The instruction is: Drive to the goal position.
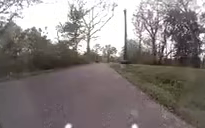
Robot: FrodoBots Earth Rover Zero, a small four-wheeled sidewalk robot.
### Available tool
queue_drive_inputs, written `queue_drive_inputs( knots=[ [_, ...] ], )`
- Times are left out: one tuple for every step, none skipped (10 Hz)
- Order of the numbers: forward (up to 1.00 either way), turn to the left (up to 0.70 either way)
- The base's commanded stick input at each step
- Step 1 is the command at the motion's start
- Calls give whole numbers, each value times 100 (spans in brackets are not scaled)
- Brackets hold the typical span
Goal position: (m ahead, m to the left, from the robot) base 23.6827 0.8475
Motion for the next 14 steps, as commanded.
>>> queue_drive_inputs(
  knots=[
    [100,0],
    [100,0],
    [100,0],
    [100,0],
    [100,0],
    [100,0],
    [100,0],
    [100,0],
    [100,0],
    [100,0],
    [100,0],
    [100,0],
    [100,0],
    [100,0]
  ],
)
